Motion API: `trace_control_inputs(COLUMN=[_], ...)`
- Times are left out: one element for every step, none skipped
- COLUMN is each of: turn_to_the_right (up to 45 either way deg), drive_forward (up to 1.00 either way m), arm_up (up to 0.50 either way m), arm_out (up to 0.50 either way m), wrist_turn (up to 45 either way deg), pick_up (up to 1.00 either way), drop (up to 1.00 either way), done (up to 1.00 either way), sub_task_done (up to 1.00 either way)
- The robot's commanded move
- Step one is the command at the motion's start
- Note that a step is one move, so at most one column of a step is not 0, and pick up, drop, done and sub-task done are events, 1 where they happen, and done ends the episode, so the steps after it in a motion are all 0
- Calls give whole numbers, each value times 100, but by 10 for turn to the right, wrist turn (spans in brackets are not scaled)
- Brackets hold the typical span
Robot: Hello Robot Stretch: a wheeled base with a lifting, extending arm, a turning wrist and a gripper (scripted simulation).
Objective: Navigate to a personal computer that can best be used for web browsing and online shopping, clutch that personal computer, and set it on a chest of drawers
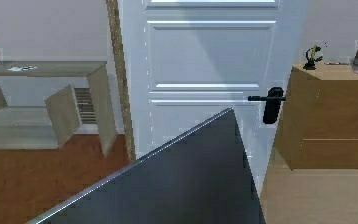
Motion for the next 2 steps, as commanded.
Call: trace_control_inputs(turn_to_the_right=[-450, -300], drive_forward=[0, 0], arm_up=[0, 0], arm_out=[0, 0], wrist_turn=[0, 0], pick_up=[0, 0], drop=[0, 0], done=[0, 0], sub_task_done=[0, 0])
